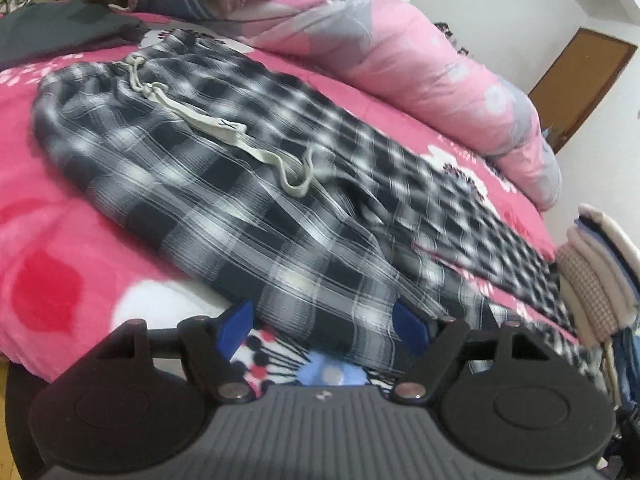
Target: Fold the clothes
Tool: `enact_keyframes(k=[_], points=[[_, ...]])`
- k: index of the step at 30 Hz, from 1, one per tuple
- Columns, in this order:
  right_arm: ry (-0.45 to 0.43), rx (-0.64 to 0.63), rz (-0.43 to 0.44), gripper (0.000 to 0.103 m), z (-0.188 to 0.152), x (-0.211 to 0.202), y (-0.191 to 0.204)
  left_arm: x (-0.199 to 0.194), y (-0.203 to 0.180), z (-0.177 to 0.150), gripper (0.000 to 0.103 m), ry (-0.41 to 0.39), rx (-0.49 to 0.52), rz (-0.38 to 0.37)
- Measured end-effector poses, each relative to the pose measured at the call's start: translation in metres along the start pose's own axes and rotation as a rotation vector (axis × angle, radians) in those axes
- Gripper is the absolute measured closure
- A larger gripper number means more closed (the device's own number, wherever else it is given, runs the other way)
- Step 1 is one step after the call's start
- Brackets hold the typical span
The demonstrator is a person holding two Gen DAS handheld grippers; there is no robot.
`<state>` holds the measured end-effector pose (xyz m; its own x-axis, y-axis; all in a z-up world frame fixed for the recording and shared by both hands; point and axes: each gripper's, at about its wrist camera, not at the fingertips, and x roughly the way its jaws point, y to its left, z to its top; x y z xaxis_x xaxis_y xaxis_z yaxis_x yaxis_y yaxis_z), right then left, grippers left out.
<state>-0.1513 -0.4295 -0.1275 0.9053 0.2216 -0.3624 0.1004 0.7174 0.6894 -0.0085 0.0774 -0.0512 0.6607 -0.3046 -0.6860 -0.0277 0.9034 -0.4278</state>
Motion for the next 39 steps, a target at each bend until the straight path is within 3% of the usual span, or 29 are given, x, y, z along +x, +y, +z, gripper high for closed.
enact_keyframes(k=[3,7,11,13,15,17,20,25,33,37,39], points=[[-0.083,0.184,-0.112,0.039,0.012,-0.017,-0.043,0.011,-0.008,-0.006,0.025,0.046,-0.013,0.003],[-0.169,0.453,-0.020,0.041,0.017,-0.020,-0.087,0.018,-0.013,-0.015,0.025,0.064,-0.027,0.024],[-0.241,0.520,-0.026,0.041,0.023,-0.022,-0.098,0.013,-0.019,-0.019,0.026,0.055,-0.030,0.017],[-0.251,0.500,-0.058,0.043,0.029,-0.023,-0.098,0.012,-0.020,-0.020,0.026,0.048,-0.030,0.019],[-0.251,0.424,-0.116,0.053,0.040,-0.024,-0.098,0.011,-0.021,-0.022,0.026,0.039,-0.029,0.021],[-0.254,0.330,-0.190,0.090,0.049,-0.024,-0.097,0.010,-0.022,-0.023,0.027,0.034,-0.029,0.021],[-0.261,0.259,-0.236,0.101,0.056,-0.029,-0.098,0.011,-0.019,-0.022,0.027,0.034,-0.028,0.006],[-0.265,0.147,-0.237,0.102,0.077,-0.017,-0.084,0.017,-0.011,-0.016,0.027,0.040,-0.031,-0.033],[-0.203,0.002,-0.245,0.098,0.135,0.050,-0.058,0.016,0.010,-0.016,0.027,0.033,-0.067,-0.118],[-0.215,0.030,-0.245,0.094,0.130,0.033,-0.055,0.018,0.016,-0.016,0.027,0.031,-0.074,-0.150],[-0.211,0.028,-0.260,0.086,0.118,0.018,-0.051,0.020,0.018,-0.015,0.027,0.033,-0.077,-0.162]])
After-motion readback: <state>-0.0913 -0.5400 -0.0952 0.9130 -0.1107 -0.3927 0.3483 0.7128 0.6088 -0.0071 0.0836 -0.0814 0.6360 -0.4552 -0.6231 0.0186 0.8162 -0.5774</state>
